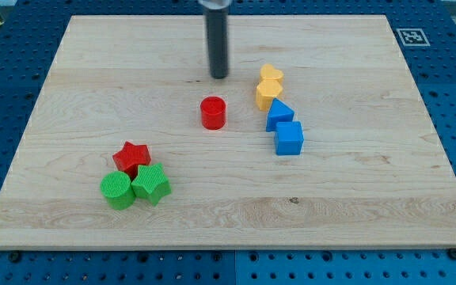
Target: Slide the red circle closer to the group of blocks
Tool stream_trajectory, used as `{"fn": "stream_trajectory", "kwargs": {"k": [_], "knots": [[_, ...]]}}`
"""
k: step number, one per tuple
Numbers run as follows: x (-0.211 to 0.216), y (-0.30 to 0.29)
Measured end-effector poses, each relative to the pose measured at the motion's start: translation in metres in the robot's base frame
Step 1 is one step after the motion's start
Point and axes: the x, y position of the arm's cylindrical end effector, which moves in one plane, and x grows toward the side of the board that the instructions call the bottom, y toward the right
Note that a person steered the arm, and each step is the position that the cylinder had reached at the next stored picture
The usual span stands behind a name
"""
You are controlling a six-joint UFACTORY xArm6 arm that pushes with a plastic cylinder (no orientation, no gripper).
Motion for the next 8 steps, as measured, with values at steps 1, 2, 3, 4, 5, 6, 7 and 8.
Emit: {"fn": "stream_trajectory", "kwargs": {"k": [1, 2, 3, 4, 5, 6, 7, 8], "knots": [[0.022, 0.006], [0.047, 0.002], [0.064, -0.005], [0.078, -0.019], [0.088, -0.04], [0.097, -0.054], [0.112, -0.055], [0.125, -0.056]]}}
